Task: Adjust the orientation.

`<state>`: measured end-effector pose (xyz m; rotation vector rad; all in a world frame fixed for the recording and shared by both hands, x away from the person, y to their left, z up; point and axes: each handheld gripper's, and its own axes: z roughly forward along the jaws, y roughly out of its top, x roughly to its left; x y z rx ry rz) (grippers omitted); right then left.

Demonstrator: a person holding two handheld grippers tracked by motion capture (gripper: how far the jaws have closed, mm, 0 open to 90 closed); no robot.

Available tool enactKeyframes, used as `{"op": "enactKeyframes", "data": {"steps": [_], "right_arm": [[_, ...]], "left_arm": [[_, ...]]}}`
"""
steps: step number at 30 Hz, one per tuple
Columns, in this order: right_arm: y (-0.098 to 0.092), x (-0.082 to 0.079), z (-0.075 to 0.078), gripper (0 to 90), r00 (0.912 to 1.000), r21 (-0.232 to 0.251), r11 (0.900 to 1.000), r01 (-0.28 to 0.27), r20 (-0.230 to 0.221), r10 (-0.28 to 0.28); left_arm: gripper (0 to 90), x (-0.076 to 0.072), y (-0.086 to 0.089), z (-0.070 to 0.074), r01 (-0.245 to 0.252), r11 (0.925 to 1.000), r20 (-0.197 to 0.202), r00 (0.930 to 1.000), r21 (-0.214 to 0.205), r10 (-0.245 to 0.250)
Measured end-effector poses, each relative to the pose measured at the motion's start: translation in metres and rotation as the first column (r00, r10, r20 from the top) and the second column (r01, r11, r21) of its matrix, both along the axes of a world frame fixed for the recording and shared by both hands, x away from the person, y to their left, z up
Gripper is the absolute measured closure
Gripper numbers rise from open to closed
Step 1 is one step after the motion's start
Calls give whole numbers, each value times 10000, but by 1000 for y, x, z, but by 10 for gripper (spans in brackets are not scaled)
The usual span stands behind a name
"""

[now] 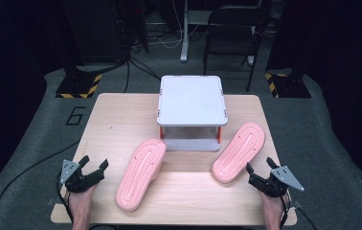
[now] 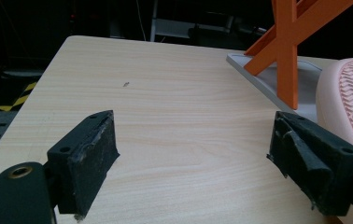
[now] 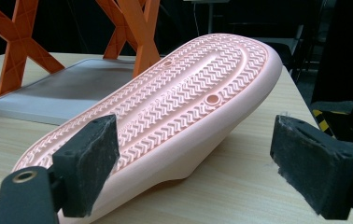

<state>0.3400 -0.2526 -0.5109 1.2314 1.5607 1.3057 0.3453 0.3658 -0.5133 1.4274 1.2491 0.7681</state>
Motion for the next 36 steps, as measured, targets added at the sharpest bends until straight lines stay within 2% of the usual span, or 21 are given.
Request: {"op": "enactKeyframes", "data": {"steps": [6,12,14,16,17,18,22,23,24,28,29,34,35,36], "right_arm": [[1,-1,1,157,9999,-122,9999,110,-79,-111],[11,-2,8,181,9997,-808,9965,197,-120,-207],[20,1,12,201,9998,-829,9966,-33,-203,16],[33,8,18,269,9993,-1270,9915,-284,-258,253],[33,8,18,269,9993,-1270,9915,-284,-258,253],[41,12,23,301,9985,-1581,9861,-500,-309,457],[47,20,26,323,9980,-1555,9864,-535,-419,475],[47,25,26,322,9977,-1556,9864,-521,-519,445],[46,30,25,322,9962,-1518,9877,-381,-828,257],[41,36,19,317,9910,-1325,9899,-498,-1300,324],[39,36,17,313,9915,-1514,9879,-326,-1295,129],[32,31,14,302,9903,-1457,9893,-121,-1388,-83],[26,26,10,301,9871,-1430,9897,-100,-1593,-130],[26,26,10,301,9871,-1430,9897,-100,-1593,-130]], "left_arm": [[147,0,1,0,-25,10000,-17,10000,-56,25],[147,-1,1,0,-96,9999,-2,10000,-35,96],[147,-1,1,0,-102,9999,-6,9999,-47,102],[147,-1,1,0,-78,10000,-49,10000,-56,78],[147,-1,1,0,-78,10000,-49,10000,-56,78],[147,-2,1,0,-93,9999,-41,9999,-69,93],[147,-1,2,0,-181,9998,11,9998,-119,182],[147,-2,2,0,-161,9998,-58,9999,-102,161],[147,-2,2,0,-167,9998,-76,9998,-116,167],[147,-1,3,0,-183,9997,-20,9998,-153,183],[147,-1,3,-1,-239,9996,-46,9997,-180,238],[147,-2,3,0,-206,9996,-67,9998,-208,204],[147,-1,3,0,-209,9996,-28,9998,-202,208],[147,-1,3,0,-208,9996,-41,9998,-206,207]]}}
